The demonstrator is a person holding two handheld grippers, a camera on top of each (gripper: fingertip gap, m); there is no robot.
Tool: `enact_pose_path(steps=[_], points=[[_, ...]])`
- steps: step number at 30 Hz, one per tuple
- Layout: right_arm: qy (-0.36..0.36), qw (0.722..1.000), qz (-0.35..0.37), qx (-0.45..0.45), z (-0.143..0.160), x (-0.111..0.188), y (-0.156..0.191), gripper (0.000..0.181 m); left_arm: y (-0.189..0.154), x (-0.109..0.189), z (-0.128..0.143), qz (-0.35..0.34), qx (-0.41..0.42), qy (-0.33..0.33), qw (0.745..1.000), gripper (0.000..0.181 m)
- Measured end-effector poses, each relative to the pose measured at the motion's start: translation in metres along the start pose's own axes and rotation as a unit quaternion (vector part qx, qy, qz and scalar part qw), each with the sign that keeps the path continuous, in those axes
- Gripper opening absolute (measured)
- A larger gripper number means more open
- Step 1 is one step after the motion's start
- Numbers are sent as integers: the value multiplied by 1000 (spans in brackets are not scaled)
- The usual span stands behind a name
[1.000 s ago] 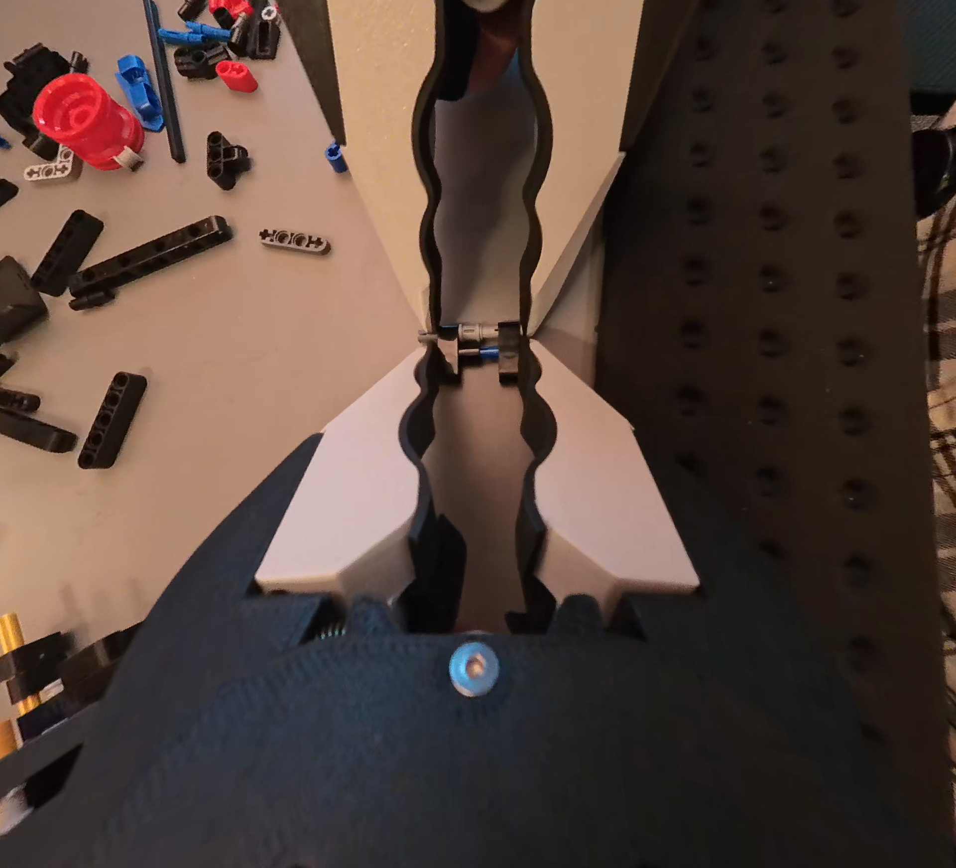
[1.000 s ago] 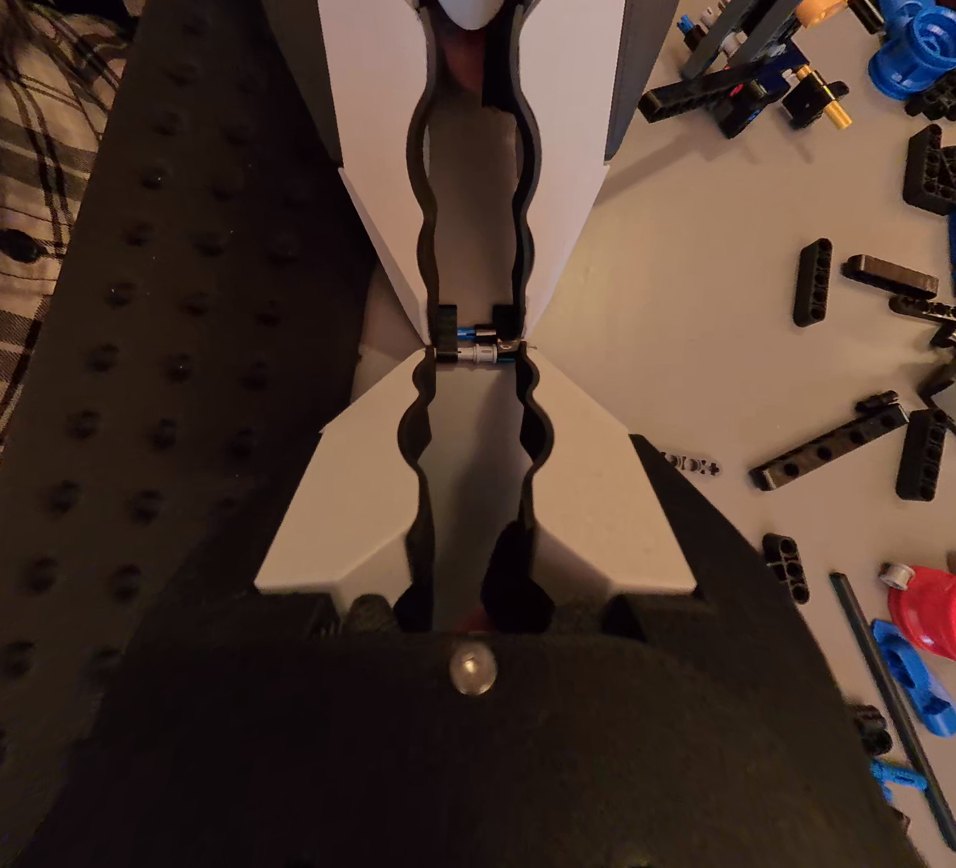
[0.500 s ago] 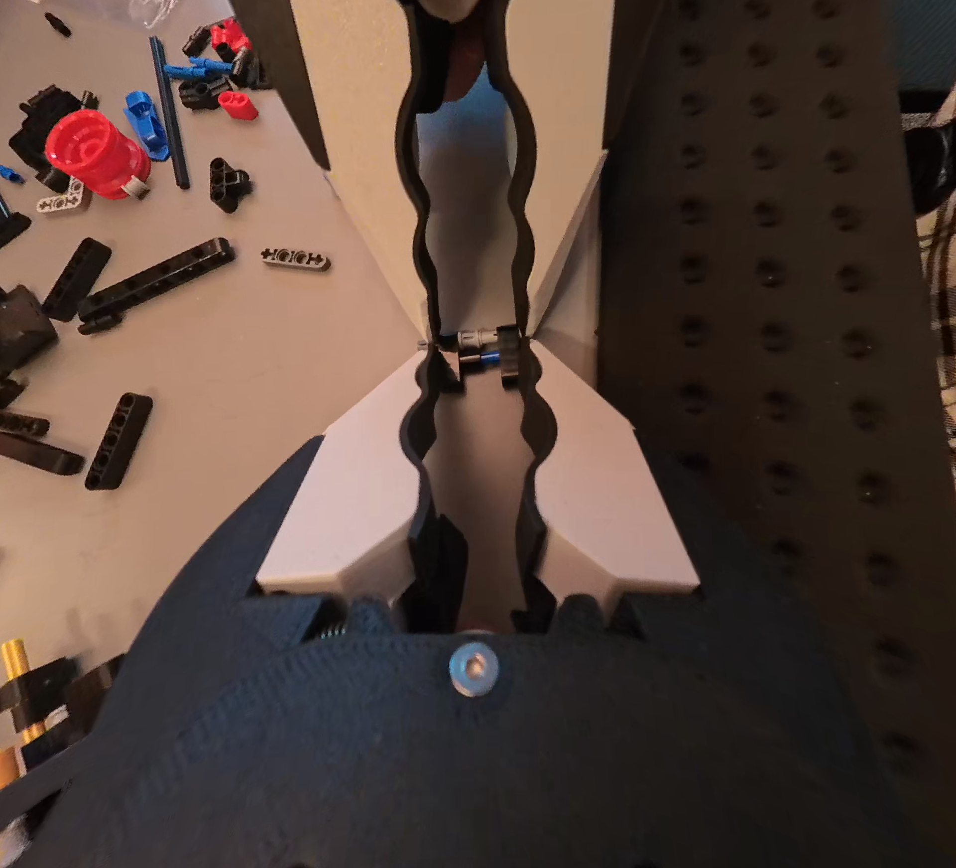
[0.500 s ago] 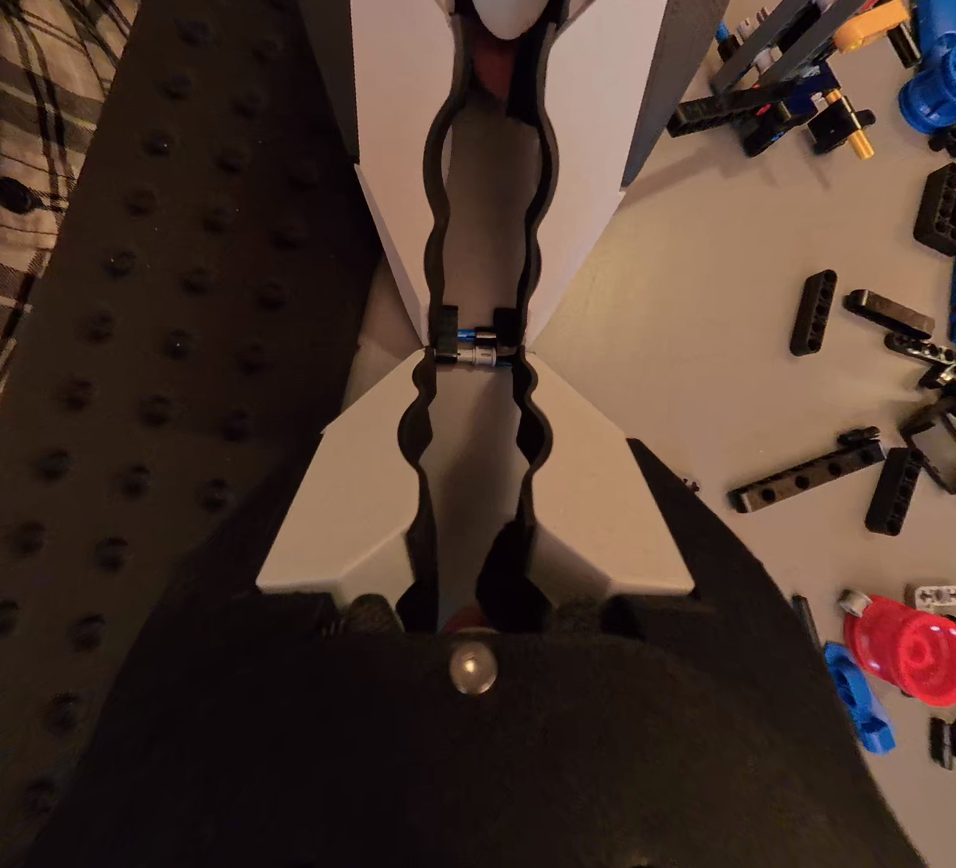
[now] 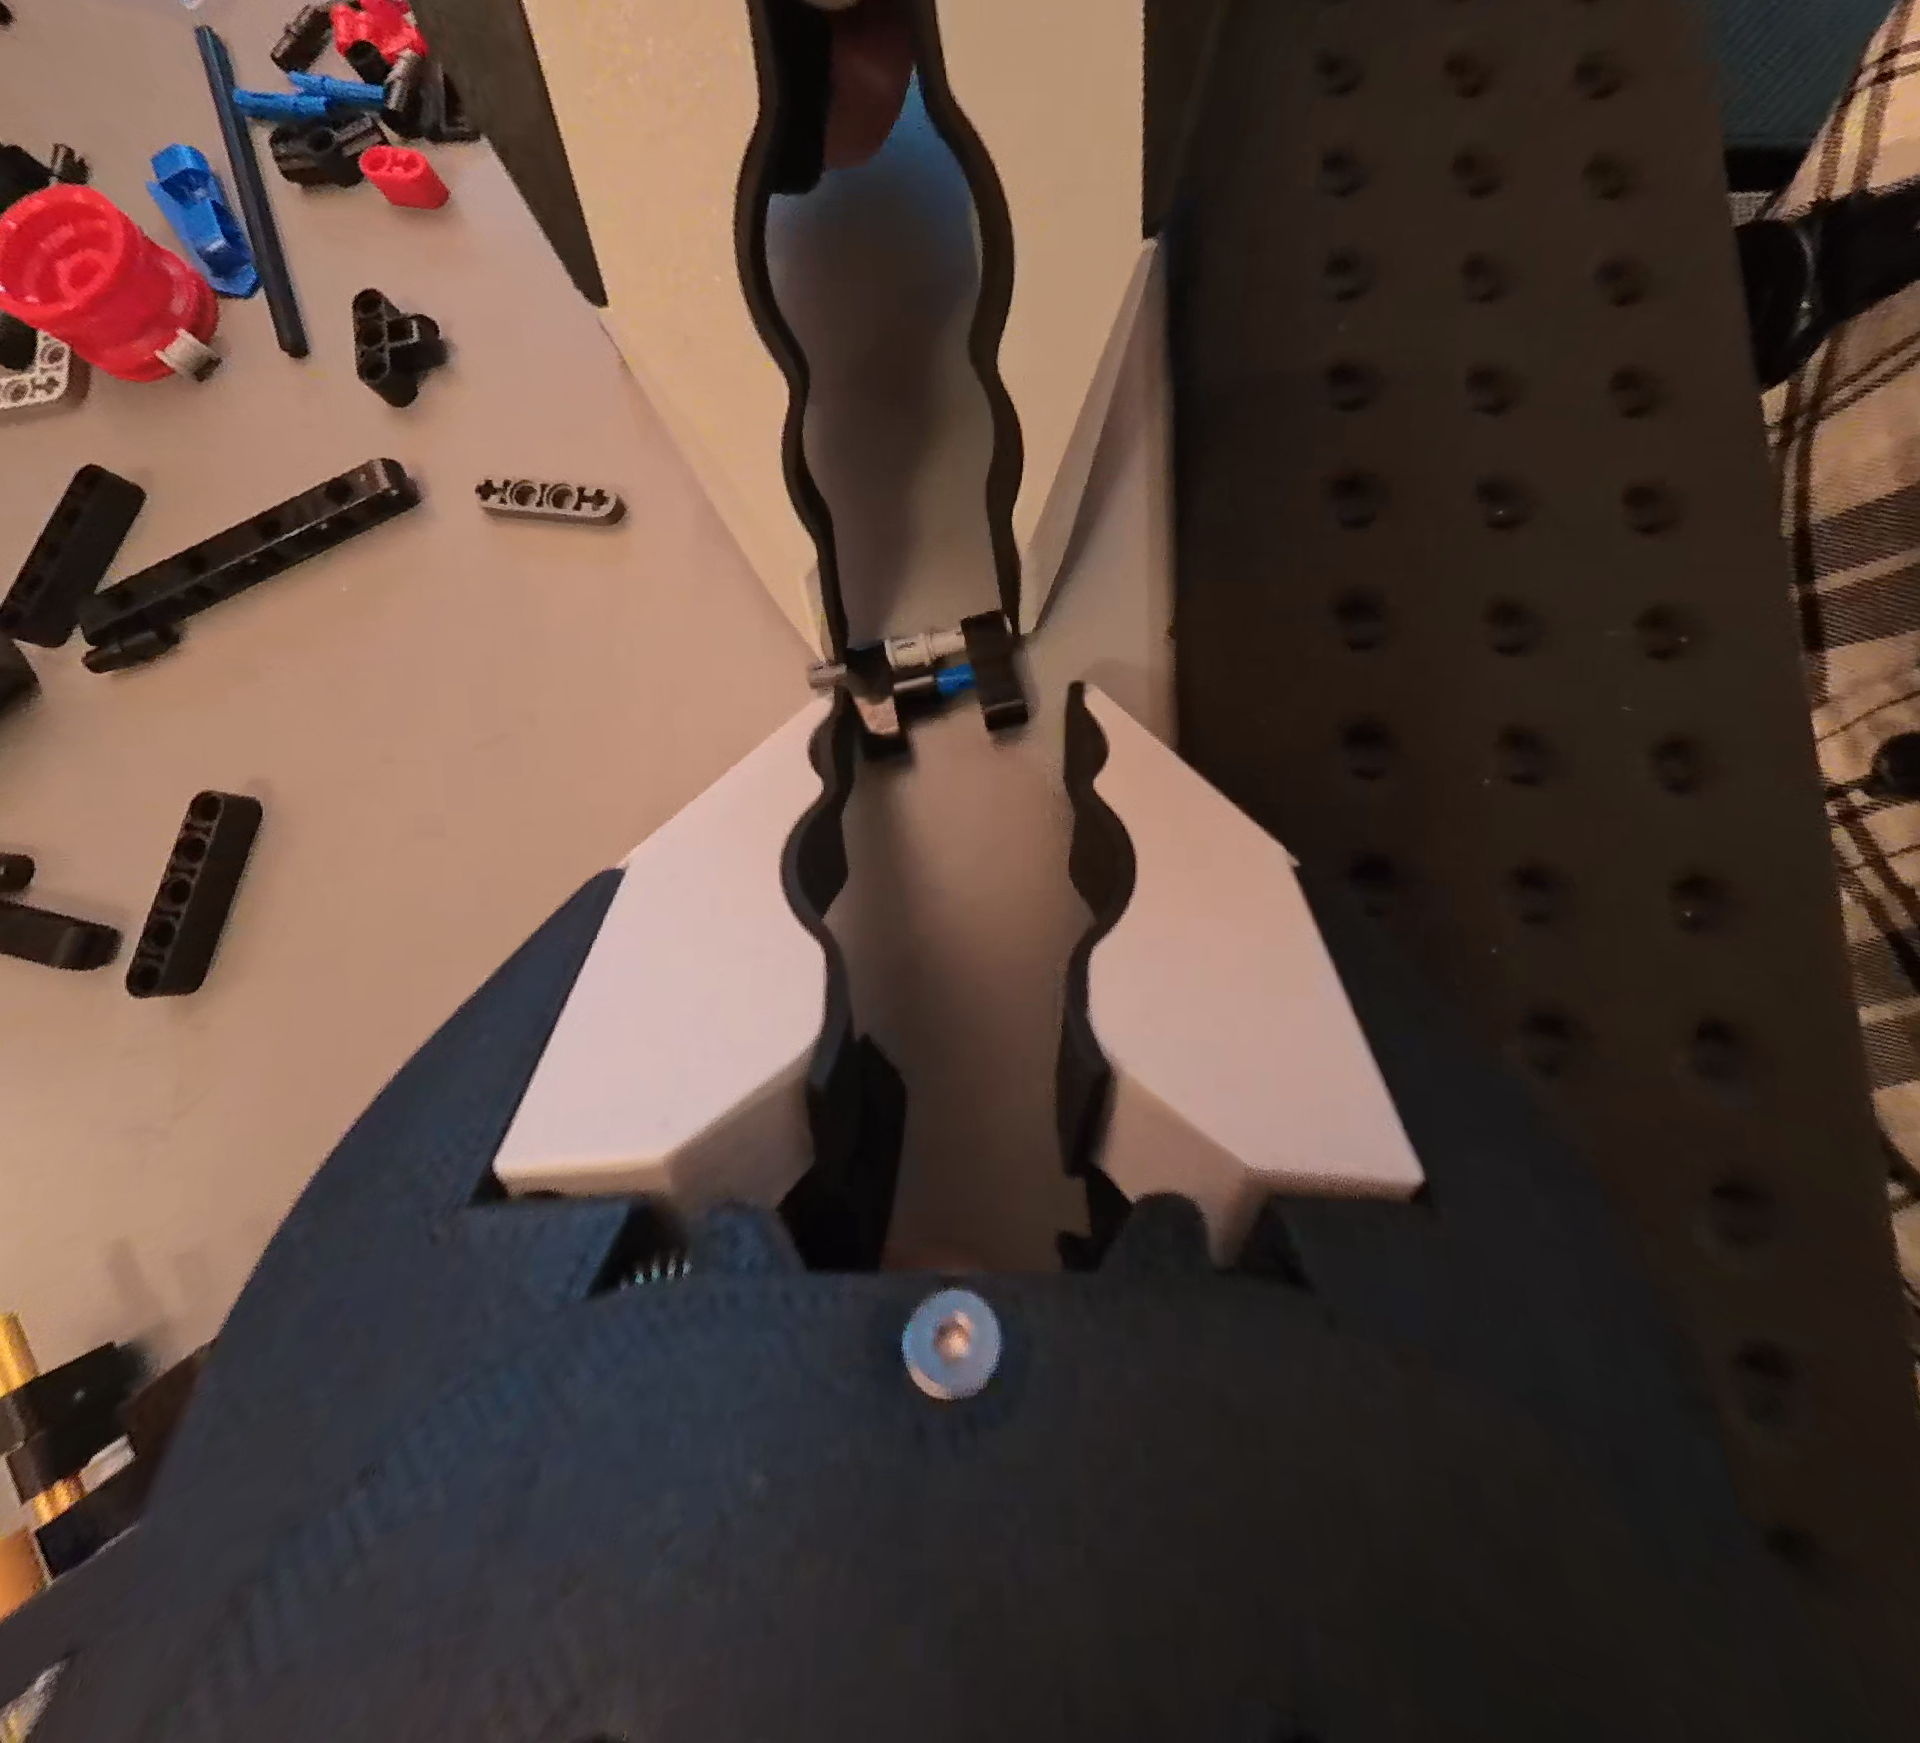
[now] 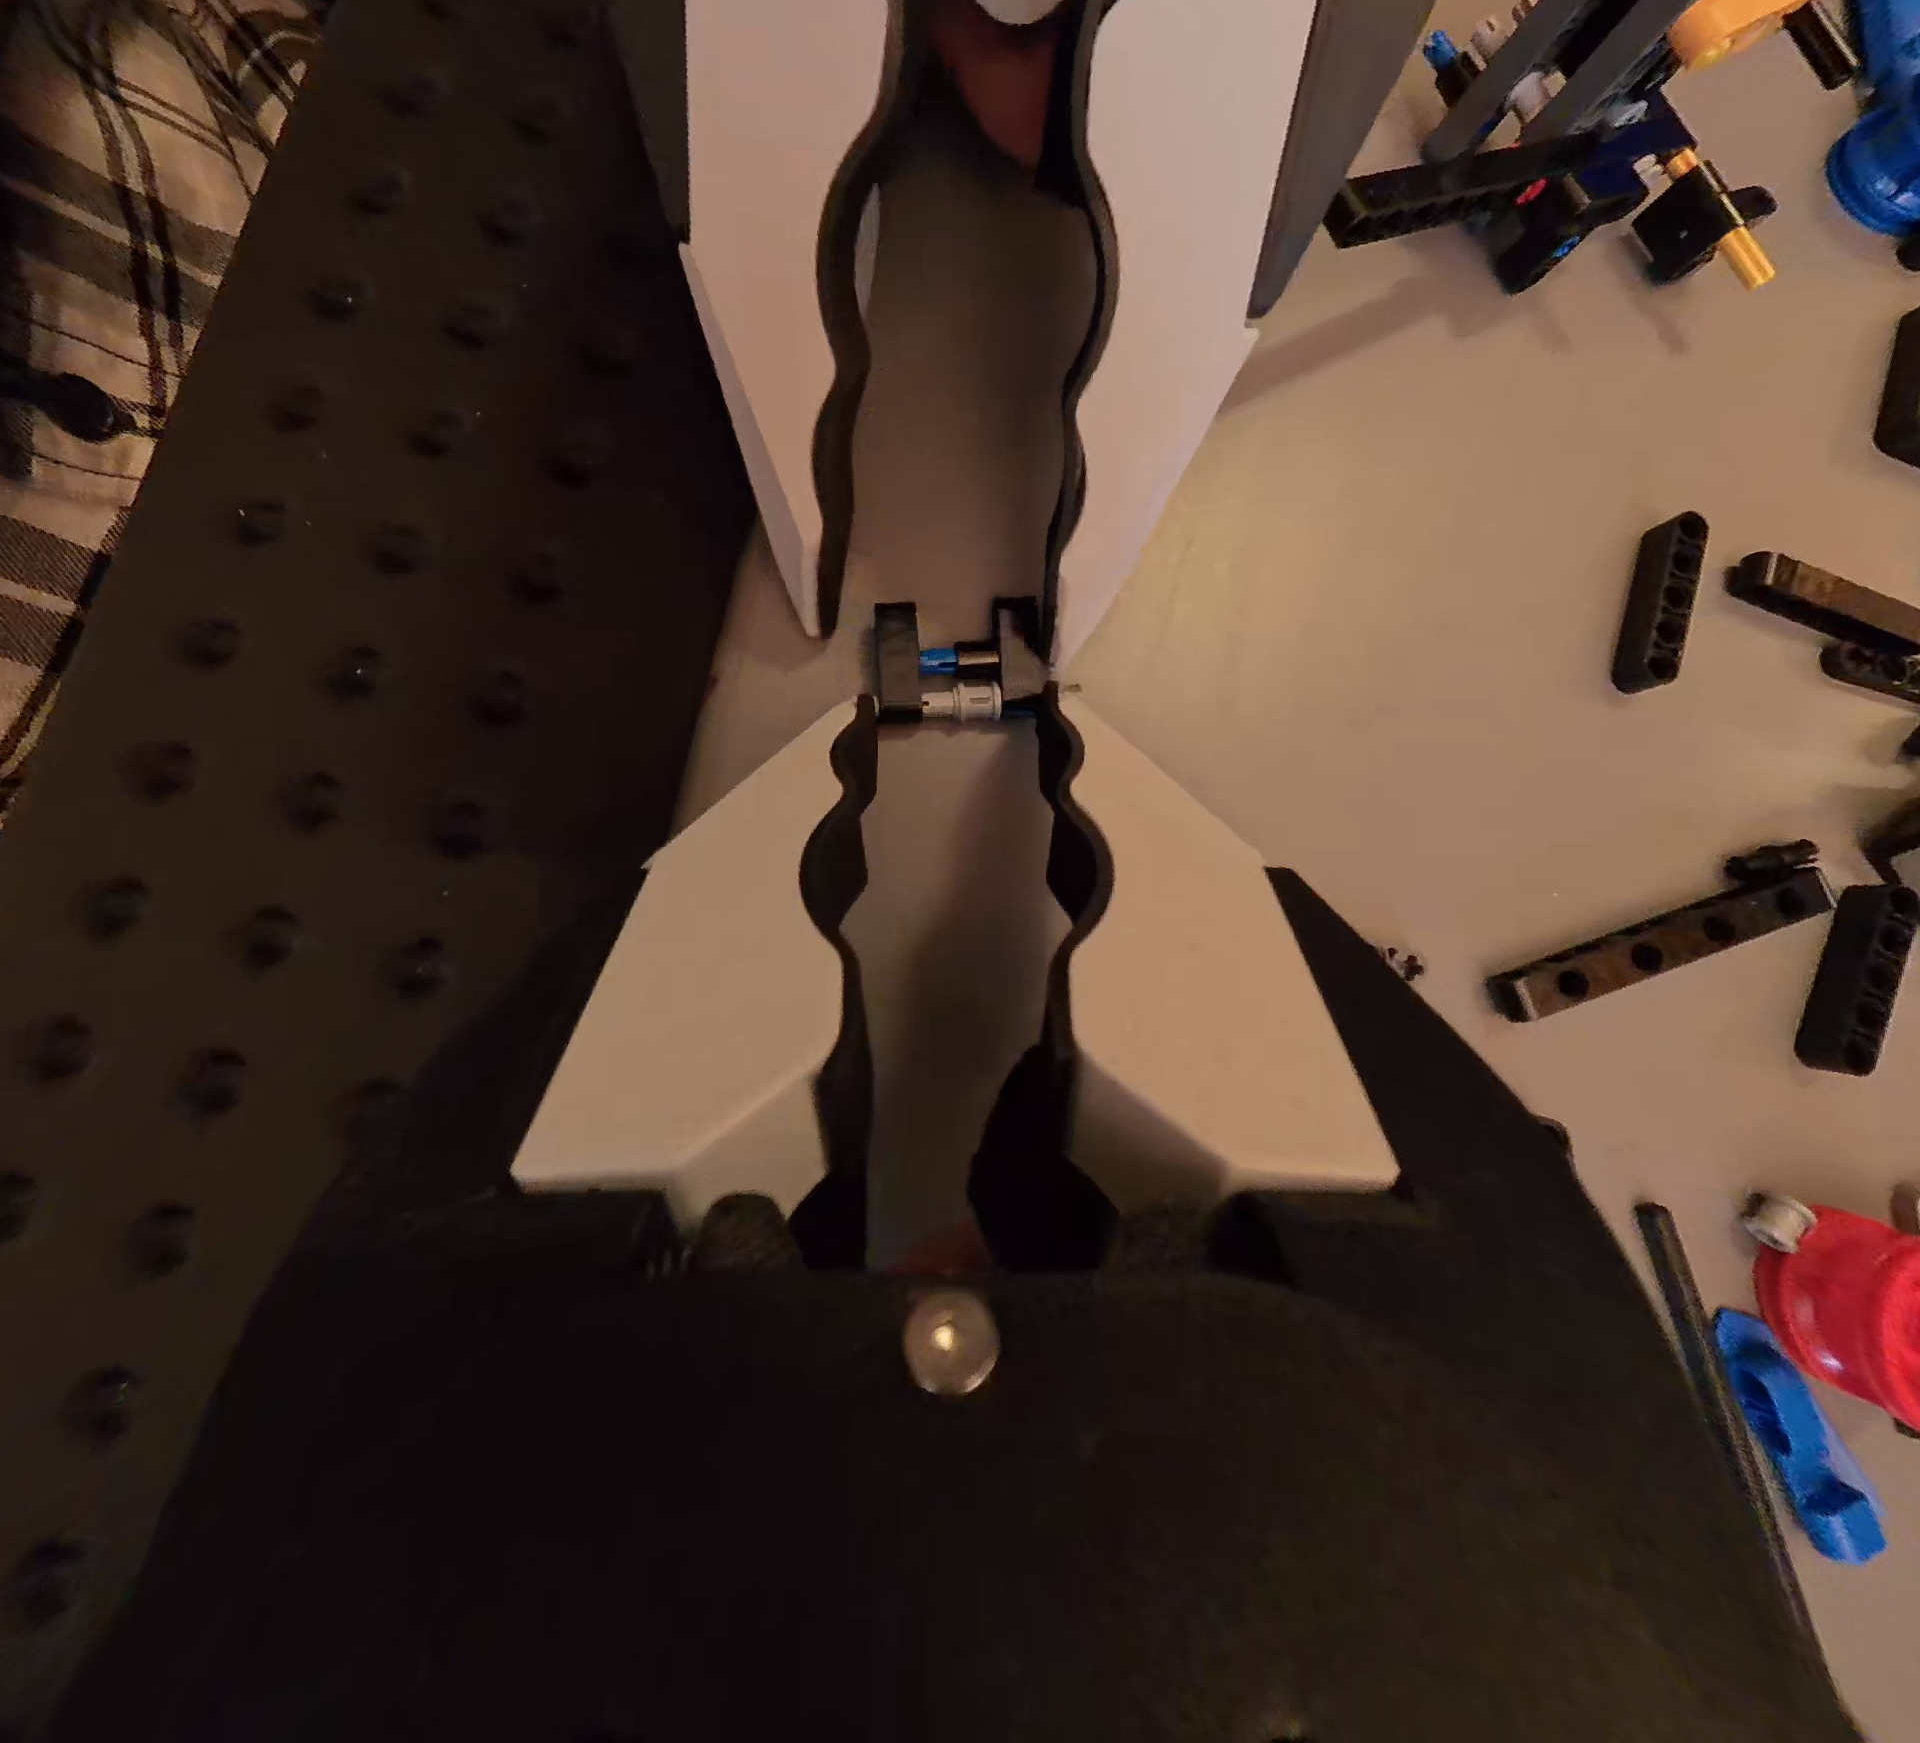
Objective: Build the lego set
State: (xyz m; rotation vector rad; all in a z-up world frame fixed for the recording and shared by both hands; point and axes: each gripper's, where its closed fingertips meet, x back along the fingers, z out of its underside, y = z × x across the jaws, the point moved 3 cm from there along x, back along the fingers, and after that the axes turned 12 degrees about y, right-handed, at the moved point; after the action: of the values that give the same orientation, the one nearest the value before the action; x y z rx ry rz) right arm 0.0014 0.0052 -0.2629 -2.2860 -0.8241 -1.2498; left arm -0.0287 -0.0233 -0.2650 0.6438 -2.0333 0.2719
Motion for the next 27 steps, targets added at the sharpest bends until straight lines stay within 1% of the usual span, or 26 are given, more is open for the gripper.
enact_pose_path(steps=[1, 2, 3, 15, 23, 27], points=[[0, 1000, -1, 0, 0, 0, 0, 29, 1, 1, 1, -1, 1, 4, 1000, 37], [1, 1000, 0, 3, -1, 0, 0, 29, 2, 2, 2, -7, 2, 6, 1000, 31], [1, 1000, 1, 5, -1, -1, 0, 29, 2, 2, 3, -7, 1, 5, 1000, 30], [-9, 999, -33, 37, 2, 2, 1, 28, 0, 1, 3, 4, 3, -7, 1000, 29], [-1, 998, -36, 58, 1, 2, 0, 27, 0, 1, 3, 7, -3, -8, 1000, 29], [3, 997, -29, 65, 0, 2, 0, 27, 1, 2, 2, 4, -8, -7, 1000, 24]])
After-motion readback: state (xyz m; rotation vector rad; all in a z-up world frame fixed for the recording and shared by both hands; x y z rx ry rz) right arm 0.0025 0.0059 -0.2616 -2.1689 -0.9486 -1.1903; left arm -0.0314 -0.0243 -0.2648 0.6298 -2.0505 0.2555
